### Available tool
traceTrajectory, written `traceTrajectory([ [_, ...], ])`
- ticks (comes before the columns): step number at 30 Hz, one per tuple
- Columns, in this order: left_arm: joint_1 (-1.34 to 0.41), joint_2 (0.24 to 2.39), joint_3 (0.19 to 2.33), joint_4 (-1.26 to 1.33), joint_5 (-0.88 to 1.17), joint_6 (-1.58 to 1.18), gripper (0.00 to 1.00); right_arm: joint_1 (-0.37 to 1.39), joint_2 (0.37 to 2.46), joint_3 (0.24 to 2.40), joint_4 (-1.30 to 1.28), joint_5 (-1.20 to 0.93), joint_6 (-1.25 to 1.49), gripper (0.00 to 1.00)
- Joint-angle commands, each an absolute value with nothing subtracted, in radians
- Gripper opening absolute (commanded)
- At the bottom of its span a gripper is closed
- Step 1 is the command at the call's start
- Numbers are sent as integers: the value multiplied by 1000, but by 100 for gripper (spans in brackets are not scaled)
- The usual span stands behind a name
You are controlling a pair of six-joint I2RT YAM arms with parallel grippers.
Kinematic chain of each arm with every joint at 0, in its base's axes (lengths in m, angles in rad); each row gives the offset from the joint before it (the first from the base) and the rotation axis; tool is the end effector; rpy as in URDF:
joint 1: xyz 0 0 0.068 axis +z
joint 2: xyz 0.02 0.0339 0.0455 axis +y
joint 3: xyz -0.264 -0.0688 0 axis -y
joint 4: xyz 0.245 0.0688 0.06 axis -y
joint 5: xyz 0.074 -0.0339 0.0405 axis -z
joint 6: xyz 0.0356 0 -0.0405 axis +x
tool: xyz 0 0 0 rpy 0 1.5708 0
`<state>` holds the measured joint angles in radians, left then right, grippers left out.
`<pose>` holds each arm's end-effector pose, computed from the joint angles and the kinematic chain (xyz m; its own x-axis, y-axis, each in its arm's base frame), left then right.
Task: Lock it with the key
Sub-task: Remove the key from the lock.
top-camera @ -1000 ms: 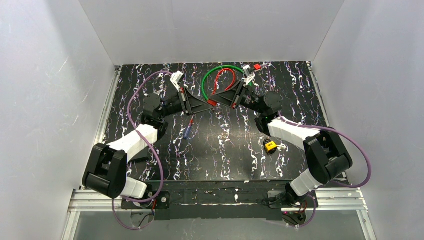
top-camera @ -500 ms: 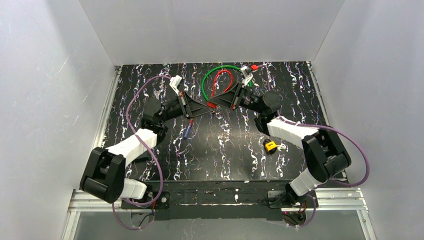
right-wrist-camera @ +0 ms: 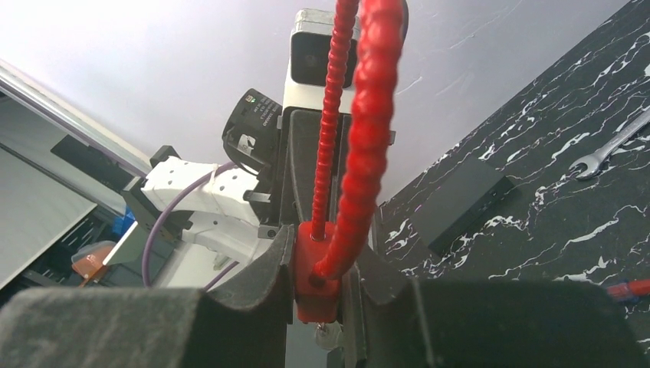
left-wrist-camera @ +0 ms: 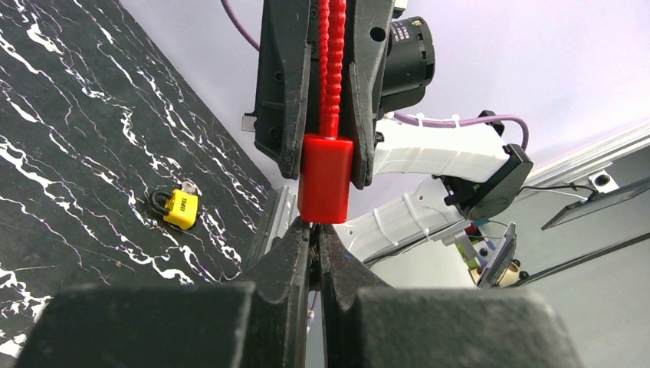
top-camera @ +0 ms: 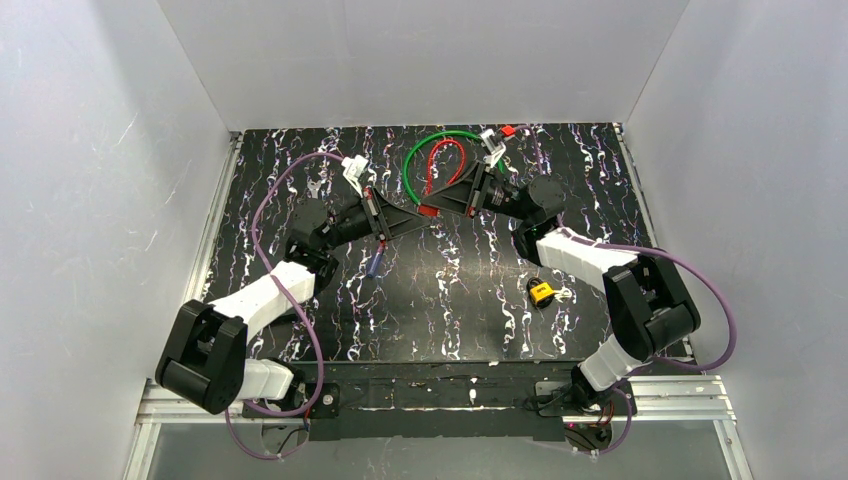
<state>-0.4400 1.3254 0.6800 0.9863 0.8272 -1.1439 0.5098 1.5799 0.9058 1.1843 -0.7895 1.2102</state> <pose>0.2423 -0.1430 0.3029 -0.7085 -0.3475 -0.6142 0.6546 0.0016 -0.7560 0.2824 0.1869 0.3198 -0.6772 0.3763 -0.6323 -0.7109 -0.1128 0.6942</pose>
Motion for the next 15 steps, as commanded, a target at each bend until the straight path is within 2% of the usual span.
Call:
traceTrajectory([
  [1,-482,1298,619,867,1038,-1092,0,431,1564,1022,1365,-552,1268,1],
  [9,-499,1298,606,834,1011,-1058,0,431,1559,991,1354,-507,1282,1],
  [15,-499,1305,674,799,1036,-1046,0,436,1565,990,1330,-585,1227,1],
])
